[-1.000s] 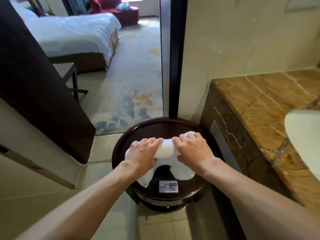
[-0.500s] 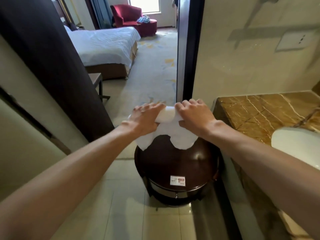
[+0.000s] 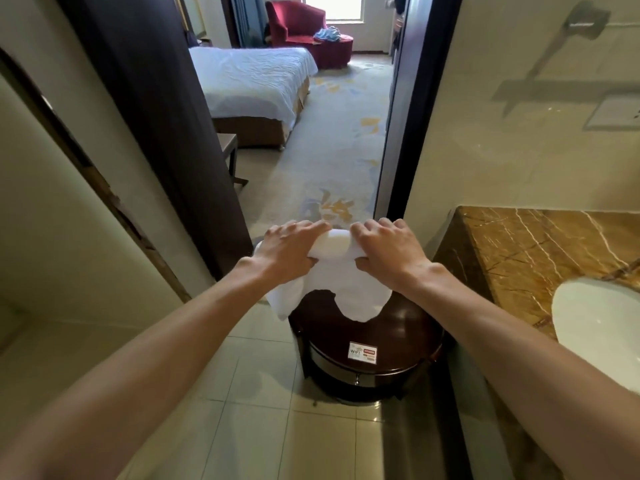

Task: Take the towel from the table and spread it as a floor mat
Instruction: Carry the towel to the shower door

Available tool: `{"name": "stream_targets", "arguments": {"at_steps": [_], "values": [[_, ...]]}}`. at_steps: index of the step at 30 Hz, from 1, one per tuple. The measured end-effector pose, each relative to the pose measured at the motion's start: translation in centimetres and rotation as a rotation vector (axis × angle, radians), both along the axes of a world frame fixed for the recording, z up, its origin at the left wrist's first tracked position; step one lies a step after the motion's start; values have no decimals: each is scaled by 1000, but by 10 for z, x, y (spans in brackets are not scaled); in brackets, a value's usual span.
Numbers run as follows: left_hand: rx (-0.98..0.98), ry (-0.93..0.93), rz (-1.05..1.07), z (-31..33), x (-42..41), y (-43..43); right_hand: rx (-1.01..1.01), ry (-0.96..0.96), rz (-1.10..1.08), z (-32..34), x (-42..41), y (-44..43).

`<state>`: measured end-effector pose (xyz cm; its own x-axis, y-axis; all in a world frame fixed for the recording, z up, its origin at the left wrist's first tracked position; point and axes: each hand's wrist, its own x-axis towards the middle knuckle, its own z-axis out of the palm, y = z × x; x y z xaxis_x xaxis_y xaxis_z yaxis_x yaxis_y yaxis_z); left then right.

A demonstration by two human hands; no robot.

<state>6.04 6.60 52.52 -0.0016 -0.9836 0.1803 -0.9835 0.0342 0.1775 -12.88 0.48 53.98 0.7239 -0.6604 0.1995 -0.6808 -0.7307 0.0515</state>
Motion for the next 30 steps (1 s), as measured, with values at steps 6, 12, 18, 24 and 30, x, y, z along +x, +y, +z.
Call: {"name": "stream_targets", "arguments": {"at_steps": [6, 12, 18, 24, 30], "values": [[6, 5, 105, -1, 41, 36, 31, -25, 114, -1, 46, 14], [46, -7, 311, 0, 102, 93, 88, -34, 265, -2, 126, 43], [70, -32, 461, -7, 159, 161, 92, -4, 426, -15, 203, 82], [76, 57, 586, -24, 193, 221, 116, 24, 589, -26, 260, 117], [97, 140, 744, -43, 223, 259, 176, 51, 716, -44, 313, 142]]}}
